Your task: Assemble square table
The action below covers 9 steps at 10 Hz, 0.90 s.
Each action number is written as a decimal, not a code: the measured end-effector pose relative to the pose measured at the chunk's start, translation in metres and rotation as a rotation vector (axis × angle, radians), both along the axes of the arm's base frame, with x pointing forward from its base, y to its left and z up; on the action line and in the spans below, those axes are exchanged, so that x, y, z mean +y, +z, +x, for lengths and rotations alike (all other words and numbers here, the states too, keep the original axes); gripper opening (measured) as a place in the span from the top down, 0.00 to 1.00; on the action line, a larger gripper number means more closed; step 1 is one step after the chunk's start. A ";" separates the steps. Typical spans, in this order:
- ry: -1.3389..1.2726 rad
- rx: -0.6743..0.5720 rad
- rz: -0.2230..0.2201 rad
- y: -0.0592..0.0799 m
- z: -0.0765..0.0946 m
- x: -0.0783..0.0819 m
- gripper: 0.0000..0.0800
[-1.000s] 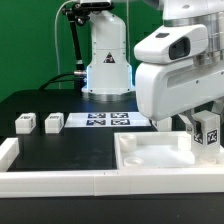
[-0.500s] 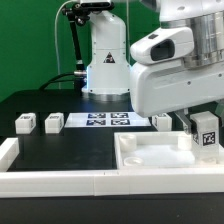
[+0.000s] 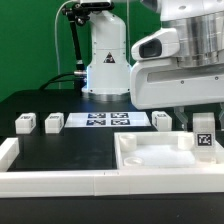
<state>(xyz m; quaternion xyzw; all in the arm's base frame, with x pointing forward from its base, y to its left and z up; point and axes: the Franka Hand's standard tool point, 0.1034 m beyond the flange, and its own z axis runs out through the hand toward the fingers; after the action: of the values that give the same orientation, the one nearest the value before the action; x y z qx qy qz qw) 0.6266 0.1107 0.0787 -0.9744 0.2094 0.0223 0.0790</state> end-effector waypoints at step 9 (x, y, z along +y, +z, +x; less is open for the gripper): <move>-0.517 0.103 -0.004 -0.001 -0.002 0.002 0.63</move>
Offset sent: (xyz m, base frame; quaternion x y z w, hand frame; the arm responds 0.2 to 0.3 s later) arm 0.0033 0.0055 0.0001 -0.0146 -0.0215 0.1705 0.9850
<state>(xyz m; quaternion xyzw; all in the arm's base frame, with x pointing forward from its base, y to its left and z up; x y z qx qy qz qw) 0.6243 0.1126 0.0780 -0.8863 0.4550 0.0507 0.0694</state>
